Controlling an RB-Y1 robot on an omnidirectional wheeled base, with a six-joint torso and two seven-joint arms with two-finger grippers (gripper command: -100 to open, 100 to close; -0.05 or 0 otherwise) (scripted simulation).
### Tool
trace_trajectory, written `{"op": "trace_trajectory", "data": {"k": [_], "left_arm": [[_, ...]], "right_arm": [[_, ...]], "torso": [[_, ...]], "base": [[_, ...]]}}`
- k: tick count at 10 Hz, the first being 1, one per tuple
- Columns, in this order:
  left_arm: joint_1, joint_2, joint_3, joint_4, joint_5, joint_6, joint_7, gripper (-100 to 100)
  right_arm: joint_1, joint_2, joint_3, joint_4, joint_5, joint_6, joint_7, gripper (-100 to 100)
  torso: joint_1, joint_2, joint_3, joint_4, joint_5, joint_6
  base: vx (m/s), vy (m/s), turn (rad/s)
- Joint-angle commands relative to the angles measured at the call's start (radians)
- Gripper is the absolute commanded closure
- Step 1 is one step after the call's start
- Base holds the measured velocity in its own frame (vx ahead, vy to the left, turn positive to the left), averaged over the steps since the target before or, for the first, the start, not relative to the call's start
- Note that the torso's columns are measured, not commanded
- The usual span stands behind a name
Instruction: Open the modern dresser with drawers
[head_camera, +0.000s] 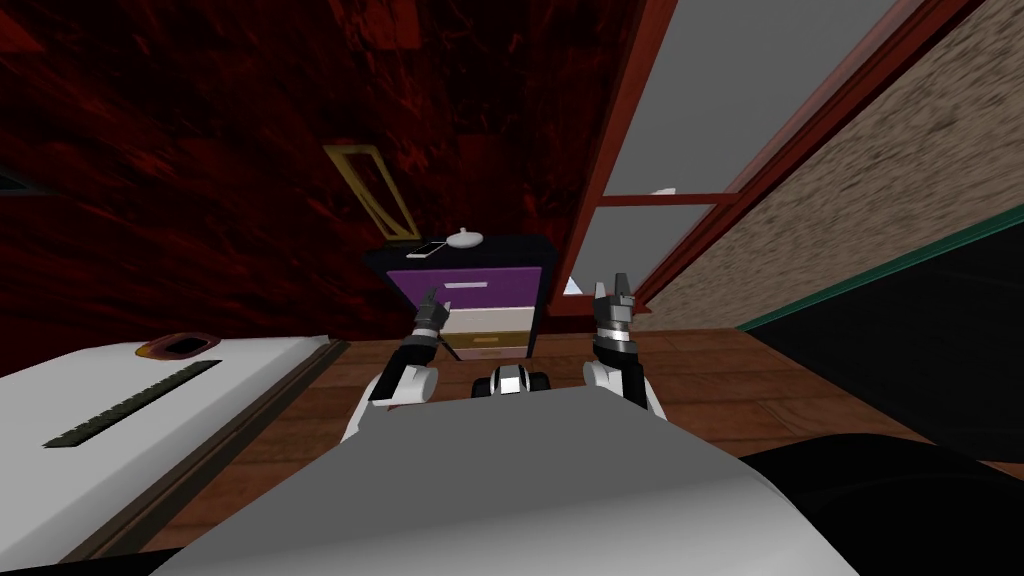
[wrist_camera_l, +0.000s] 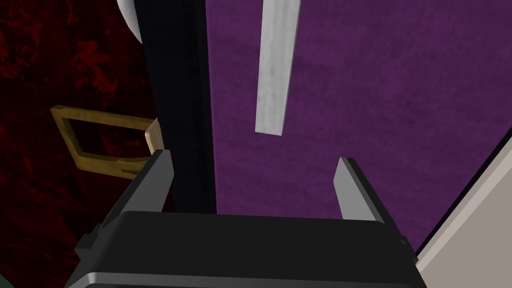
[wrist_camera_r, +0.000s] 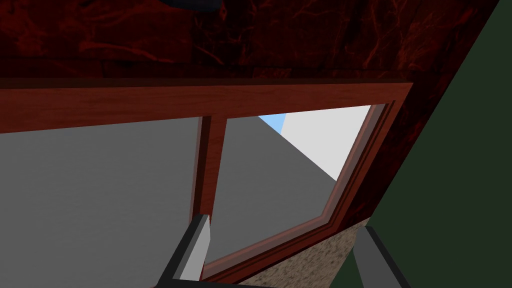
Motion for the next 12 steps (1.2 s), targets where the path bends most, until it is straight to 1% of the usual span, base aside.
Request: {"op": "trace_trajectory", "data": {"k": [1,3,4,5,6,7,8,11,12], "left_arm": [[-0.004,0.013,-0.002,0.0,-0.003,0.051,0.003,-100],[-0.01,0.02,-0.005,0.002,-0.006,0.088,0.004,-100],[-0.006,0.022,-0.002,0.002,-0.002,0.069,0.006,-100],[0.0,0.023,0.001,-0.026,-0.001,0.096,0.008,-100],[-0.004,0.023,0.0,-0.012,-0.002,0.083,0.007,-100],[-0.003,0.023,0.0,-0.014,-0.002,0.086,0.007,100],[0.01,0.028,-0.005,-0.032,0.0,0.087,0.008,100],[0.026,0.034,-0.011,-0.054,0.001,0.089,0.009,100],[0.024,0.032,-0.01,-0.049,0.001,0.088,0.009,100]], "right_arm": [[0.0,0.0,0.0,0.0,0.0,0.0,0.0,0],[0.0,0.0,0.0,0.0,0.0,0.0,0.0,0],[0.0,0.0,0.0,0.0,0.0,0.0,0.0,0],[0.0,0.0,0.0,0.0,0.0,0.0,0.0,0],[0.0,0.0,0.0,0.0,0.0,0.0,0.0,0],[0.0,0.0,0.0,0.0,0.0,0.0,0.0,0],[0.0,0.0,0.0,0.0,0.0,0.0,0.0,0],[-0.001,0.0,0.0,0.0,0.0,0.0,0.0,0],[-0.001,0.0,0.0,0.0,0.0,0.0,0.0,0]], "torso": [[0.0,0.0,0.0,0.0,0.0,0.0],[0.001,0.0,0.0,0.0,0.0,0.0],[0.0,0.0,0.0,0.0,0.0,0.0],[0.0,0.002,0.001,0.001,0.0,0.0],[0.0,-0.002,-0.001,0.0,0.0,0.0],[0.0,0.0,0.0,0.0,0.0,0.0],[0.0,0.002,0.001,0.001,0.0,0.0],[0.0,0.005,0.003,0.002,0.0,0.0],[0.0,0.002,0.001,0.001,0.0,0.0]], "base": [[0.082,0.0,-0.028],[0.072,-0.001,-0.03],[0.031,-0.005,-0.007],[0.094,0.004,-0.012],[0.06,0.003,-0.003],[0.009,0.0,0.001],[-0.11,-0.003,0.029],[-0.192,0.006,0.025],[-0.102,0.002,0.002]]}}
